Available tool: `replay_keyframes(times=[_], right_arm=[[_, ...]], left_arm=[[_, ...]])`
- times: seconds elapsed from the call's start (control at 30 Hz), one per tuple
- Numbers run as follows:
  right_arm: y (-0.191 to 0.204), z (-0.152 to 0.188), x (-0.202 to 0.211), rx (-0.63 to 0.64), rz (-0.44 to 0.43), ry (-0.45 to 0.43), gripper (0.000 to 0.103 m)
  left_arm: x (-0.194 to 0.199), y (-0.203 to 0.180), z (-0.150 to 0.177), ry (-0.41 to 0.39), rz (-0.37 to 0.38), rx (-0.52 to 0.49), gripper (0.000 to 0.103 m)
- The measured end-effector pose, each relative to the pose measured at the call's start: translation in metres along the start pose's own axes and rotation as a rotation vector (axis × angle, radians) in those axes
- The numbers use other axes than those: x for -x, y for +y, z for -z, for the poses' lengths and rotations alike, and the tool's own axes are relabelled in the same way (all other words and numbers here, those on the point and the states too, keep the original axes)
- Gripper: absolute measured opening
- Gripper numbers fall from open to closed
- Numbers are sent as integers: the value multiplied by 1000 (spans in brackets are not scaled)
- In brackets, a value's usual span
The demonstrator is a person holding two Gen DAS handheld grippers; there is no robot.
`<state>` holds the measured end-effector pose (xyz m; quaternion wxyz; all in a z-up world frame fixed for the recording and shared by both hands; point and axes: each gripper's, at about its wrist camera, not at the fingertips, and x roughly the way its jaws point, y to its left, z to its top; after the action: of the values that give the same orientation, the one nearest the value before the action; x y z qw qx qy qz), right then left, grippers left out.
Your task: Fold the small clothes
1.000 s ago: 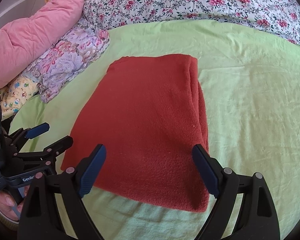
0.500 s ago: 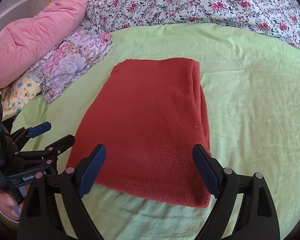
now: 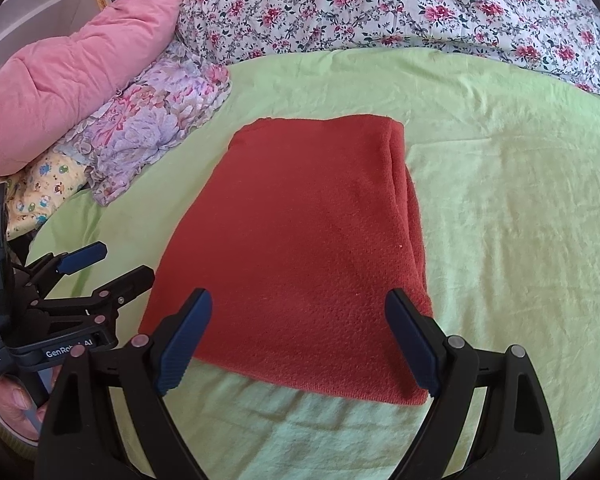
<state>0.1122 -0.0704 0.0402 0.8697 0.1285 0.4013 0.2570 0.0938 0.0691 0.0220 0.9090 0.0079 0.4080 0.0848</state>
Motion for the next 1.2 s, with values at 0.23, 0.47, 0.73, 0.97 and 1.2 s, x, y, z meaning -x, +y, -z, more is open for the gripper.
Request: replay_keyframes(times=[0.23,0.47,0.73,0.97,1.2], right_arm=[[1,3,1,-3,-9,-7,88],[1,5,1,-5,-9,-3,89],[2,5,1,-5,-8,-4,89],[1,5,1,-6,-10,-4,89],[2,5,1,-5,-9,-5,89]], left_arm=[[1,-1,1,2,3,5,89],[2,-1,2,2,6,9,89],[5,-4,3,-4,11,10,89],[5,-4,3,-5,13,7,89],[5,-5,3,-7,17,3,89]])
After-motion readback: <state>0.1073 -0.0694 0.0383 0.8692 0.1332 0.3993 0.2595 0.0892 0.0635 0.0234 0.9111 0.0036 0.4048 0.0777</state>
